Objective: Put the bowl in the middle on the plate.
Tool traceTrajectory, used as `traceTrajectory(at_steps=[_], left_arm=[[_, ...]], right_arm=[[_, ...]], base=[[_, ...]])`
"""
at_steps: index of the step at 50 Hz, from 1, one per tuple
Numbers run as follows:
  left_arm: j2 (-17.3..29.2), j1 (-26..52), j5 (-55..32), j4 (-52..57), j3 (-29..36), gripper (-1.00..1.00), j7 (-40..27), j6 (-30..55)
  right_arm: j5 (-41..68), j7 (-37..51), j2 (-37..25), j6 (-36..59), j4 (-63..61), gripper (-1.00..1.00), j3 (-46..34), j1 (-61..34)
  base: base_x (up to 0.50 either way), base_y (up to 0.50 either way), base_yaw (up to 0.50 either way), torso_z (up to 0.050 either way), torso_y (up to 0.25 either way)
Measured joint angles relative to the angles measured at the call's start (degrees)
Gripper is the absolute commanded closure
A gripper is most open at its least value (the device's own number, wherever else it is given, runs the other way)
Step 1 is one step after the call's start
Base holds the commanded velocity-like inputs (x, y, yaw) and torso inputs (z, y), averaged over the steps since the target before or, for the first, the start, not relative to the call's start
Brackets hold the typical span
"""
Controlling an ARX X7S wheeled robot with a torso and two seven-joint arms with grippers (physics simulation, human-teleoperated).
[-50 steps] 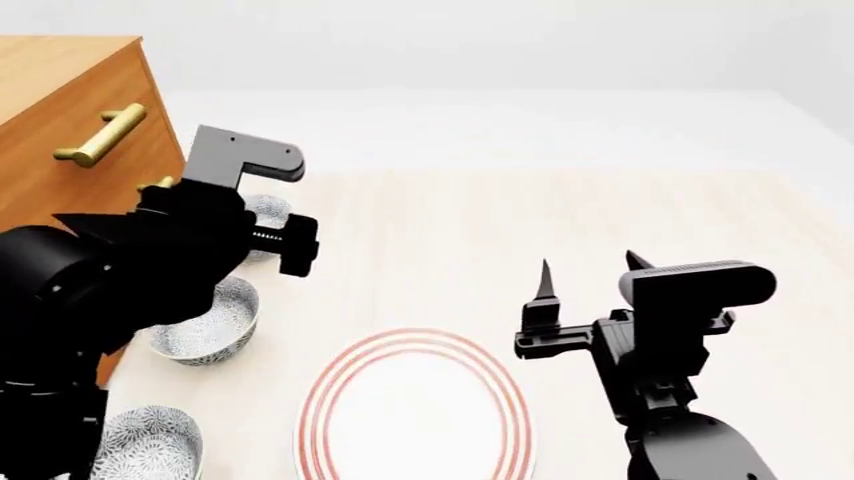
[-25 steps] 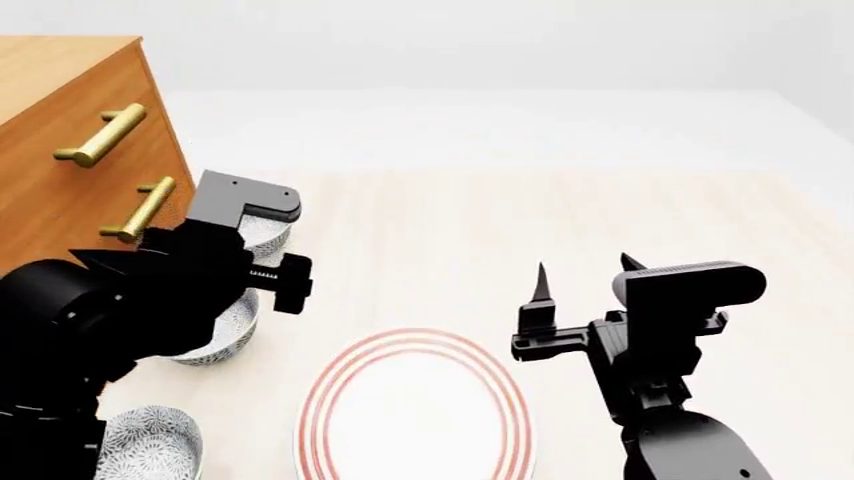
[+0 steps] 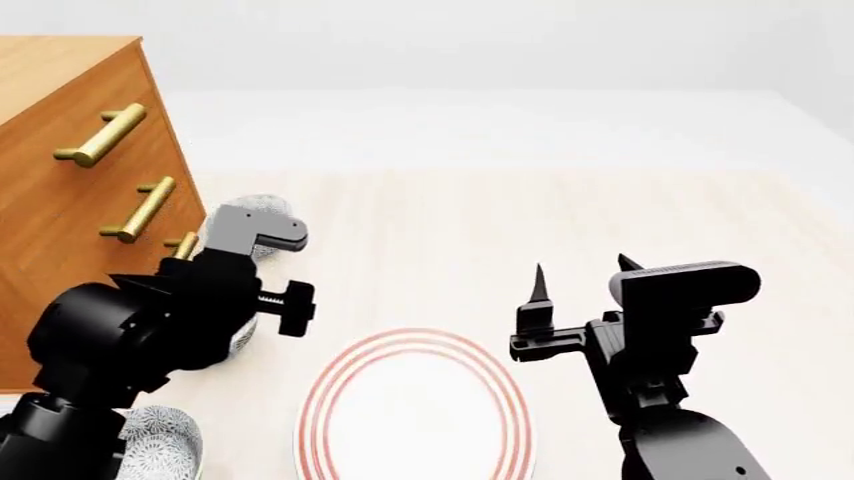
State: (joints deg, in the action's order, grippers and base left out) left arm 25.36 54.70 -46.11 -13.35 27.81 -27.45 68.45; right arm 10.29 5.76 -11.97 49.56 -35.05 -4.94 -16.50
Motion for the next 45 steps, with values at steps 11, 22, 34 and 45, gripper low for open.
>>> traceTrajectory(at_steps=[11, 22, 34, 45], left_arm=[[-1.5, 0.7, 3.1, -7.2, 2.8, -1.0, 2.9, -4.3], [-2.9, 1.2, 5.5, -13.1, 5.2, -1.0, 4.9, -7.3], [-4.6, 1.8, 7.9, -19.8, 7.6, -1.0, 7.3, -10.4], [-5.9, 2.2, 9.6, -24.7, 9.4, -1.0, 9.1, -12.7]], right_arm=[[0.3, 0.4, -0.2, -0.1, 0.1, -1.0, -0.3, 0.0], [0.6, 0.7, -0.4, 0.0, 0.1, -1.0, -0.4, -0.1], [0.9, 1.0, -0.7, -0.1, 0.1, -1.0, -0.5, -0.2], [1.2, 1.3, -0.9, -0.2, 0.1, -1.0, -0.7, -0.2]], base=[[0.0, 0.0, 0.0, 0.0, 0.0], [0.0, 0.0, 0.0, 0.0, 0.0], [0.0, 0.0, 0.0, 0.0, 0.0], [0.0, 0.0, 0.0, 0.0, 0.0]])
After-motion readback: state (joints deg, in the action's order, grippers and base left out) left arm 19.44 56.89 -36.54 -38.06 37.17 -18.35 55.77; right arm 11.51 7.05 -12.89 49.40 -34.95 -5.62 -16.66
